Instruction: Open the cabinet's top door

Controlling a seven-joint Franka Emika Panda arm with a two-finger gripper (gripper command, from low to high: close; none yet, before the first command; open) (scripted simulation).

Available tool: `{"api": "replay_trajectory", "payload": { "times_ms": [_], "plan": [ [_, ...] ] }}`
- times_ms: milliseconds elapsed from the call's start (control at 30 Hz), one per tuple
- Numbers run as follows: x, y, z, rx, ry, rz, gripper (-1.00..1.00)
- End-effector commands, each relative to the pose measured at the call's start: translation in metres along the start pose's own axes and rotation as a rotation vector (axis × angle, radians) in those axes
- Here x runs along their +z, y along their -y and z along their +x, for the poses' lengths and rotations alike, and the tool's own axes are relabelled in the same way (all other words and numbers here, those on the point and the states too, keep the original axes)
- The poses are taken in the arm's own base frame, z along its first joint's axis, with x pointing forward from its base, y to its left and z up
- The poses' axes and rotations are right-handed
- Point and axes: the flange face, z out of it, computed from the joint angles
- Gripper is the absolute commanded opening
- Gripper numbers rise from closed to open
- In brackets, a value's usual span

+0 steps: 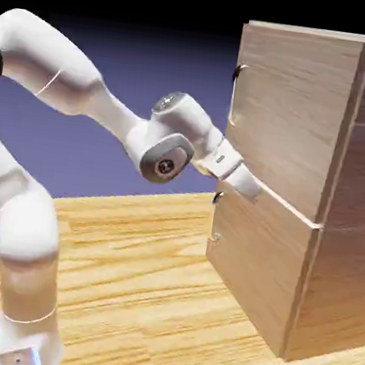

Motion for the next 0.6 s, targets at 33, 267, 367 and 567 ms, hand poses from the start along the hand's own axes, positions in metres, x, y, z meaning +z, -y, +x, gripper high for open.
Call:
{"api": "replay_trajectory", "payload": {
  "times_ms": [33,267,367,567],
  "plan": [
    [-0.012,0.01,0.011,0.013,-0.038,0.03,0.0],
    [-0.055,0.042,0.038,0.047,-0.165,0.132,0.0],
    [-0.073,0.055,0.044,0.058,-0.217,0.174,0.0],
    [-0.105,0.081,0.047,0.072,-0.314,0.253,0.0]
  ]
}}
